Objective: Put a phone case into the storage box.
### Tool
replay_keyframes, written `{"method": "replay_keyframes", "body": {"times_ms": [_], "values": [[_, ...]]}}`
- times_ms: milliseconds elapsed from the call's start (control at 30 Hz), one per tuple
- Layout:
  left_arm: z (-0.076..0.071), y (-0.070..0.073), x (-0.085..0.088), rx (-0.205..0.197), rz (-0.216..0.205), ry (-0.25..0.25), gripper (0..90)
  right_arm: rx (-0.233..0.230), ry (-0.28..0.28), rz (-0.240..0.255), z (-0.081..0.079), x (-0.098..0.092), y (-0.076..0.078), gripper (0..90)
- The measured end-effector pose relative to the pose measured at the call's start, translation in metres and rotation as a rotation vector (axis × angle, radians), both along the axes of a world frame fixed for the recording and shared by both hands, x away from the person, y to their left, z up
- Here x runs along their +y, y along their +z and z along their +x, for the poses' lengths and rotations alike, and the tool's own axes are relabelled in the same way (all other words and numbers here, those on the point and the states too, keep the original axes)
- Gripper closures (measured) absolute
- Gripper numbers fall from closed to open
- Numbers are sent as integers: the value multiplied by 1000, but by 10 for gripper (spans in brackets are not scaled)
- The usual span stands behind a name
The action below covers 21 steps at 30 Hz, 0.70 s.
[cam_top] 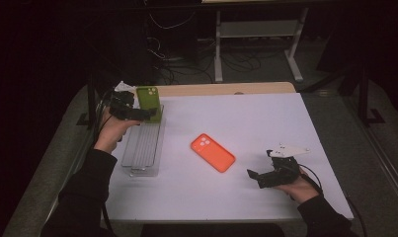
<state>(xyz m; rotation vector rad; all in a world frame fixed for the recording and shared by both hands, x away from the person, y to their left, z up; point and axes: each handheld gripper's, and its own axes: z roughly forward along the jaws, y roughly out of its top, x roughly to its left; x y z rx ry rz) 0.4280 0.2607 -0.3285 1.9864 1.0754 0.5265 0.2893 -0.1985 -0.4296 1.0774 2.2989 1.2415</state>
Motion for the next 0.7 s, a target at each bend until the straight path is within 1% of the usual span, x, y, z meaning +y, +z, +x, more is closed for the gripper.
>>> {"method": "replay_keyframes", "body": {"times_ms": [67, 100, 167, 200, 333, 367, 533, 567, 600, 633, 700], "values": [[-8, 1, -7, 6, -19, -41, 0, 1, 0, -1, 0, 0, 0, 0], [-11, 1, -10, 7, -15, -69, 0, 2, 0, -2, 0, 0, 0, 0], [-18, 1, -18, 1, -34, -104, 0, 1, 0, 0, 0, 1, 0, 0], [-21, 1, -21, 1, -24, -131, 0, -1, 0, -2, 0, 1, 0, 0], [-35, -5, -39, 7, -49, -194, 0, -3, 6, -5, 0, 1, 0, 0], [-37, -7, -44, 12, -52, -206, 0, 3, 2, -2, 0, 1, 0, 0], [-47, -16, -62, 18, -56, -271, 0, -8, 7, -2, 1, 3, 2, 0], [-49, -17, -65, 17, -56, -283, 0, -2, 6, 1, 1, 3, 2, 0], [-51, -18, -67, 15, -63, -289, 0, -3, 6, -1, 1, 3, 2, 0], [-54, -20, -71, 22, -68, -297, 0, -1, 6, -2, 1, 4, 1, 0], [-59, -23, -76, 17, -63, -318, 0, 1, 10, 0, 3, 4, 1, 0]]}}
